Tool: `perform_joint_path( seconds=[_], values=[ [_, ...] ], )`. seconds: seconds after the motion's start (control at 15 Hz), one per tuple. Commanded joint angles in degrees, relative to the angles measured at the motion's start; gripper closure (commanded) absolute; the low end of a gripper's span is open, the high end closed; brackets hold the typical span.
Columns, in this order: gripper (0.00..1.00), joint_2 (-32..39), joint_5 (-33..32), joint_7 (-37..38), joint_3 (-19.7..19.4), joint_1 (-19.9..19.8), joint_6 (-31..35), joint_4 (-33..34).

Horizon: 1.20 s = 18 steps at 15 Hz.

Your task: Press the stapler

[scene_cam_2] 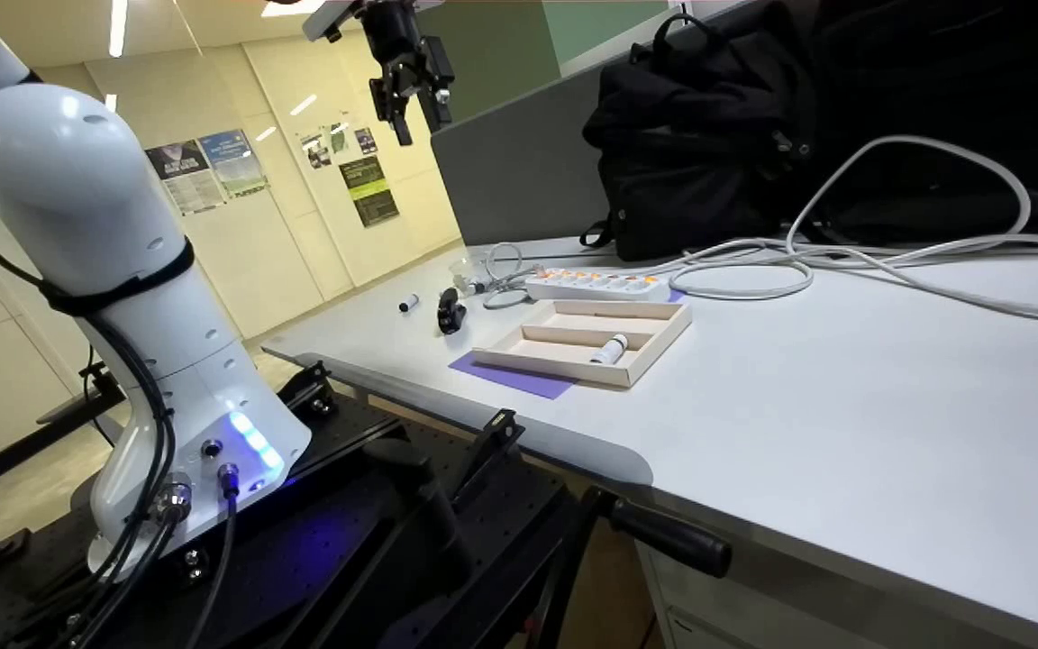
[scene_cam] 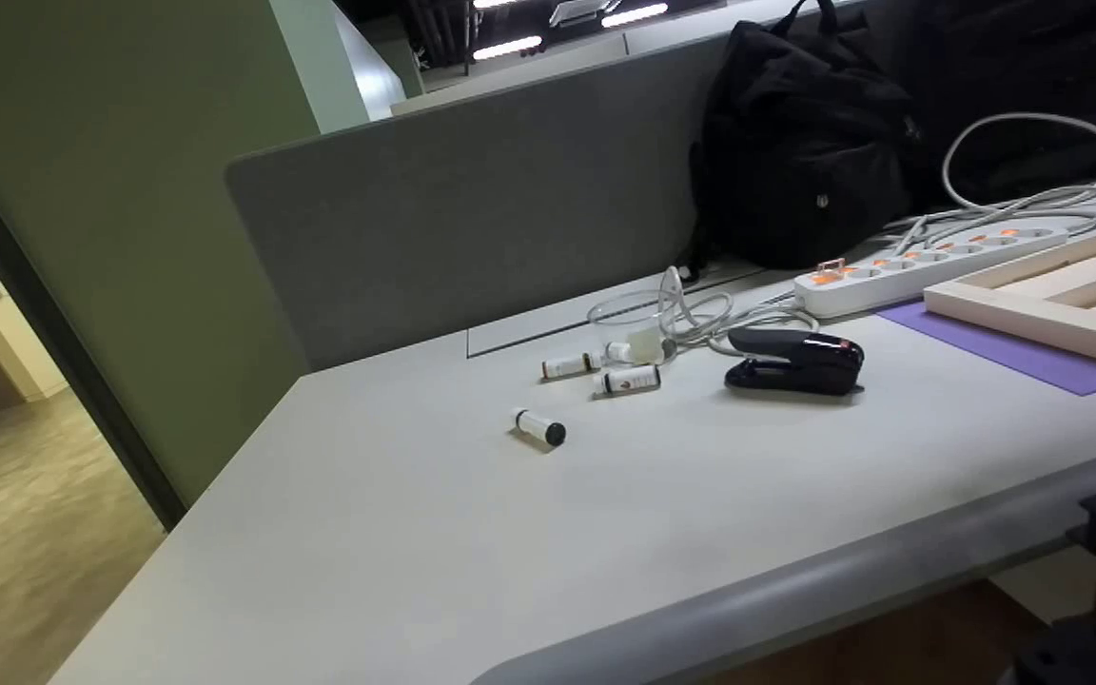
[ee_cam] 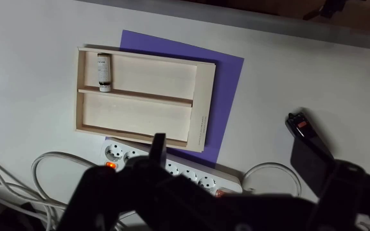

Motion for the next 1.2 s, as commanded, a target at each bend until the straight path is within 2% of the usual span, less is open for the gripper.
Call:
perform_joint_path(
  seconds=[0.0, 0.13, 0.27, 0.4, 0.53, 0.6, 0.73, 1.13],
  values=[
    [0.00, 0.03, -0.15, 0.15, -0.44, 0.50, -0.11, 0.08],
    [0.00, 0.03, -0.15, 0.15, -0.44, 0.50, -0.11, 0.08],
    [0.00, 3.19, 1.50, -1.53, -1.06, 0.91, 3.66, 1.07],
    [0.00, 6.43, 4.95, -7.21, -1.72, 2.42, 6.38, 2.11],
    [0.00, 10.34, 6.87, -11.72, -0.77, 3.94, 7.91, 3.30],
    [0.25, 12.27, 7.24, -12.98, -0.08, 4.61, 8.05, 4.00],
    [0.33, 16.43, 6.46, -12.94, 2.07, 6.23, 8.66, 5.26],
    [0.77, 29.39, -1.32, -5.73, 7.71, 10.49, 16.08, 7.52]
  ],
)
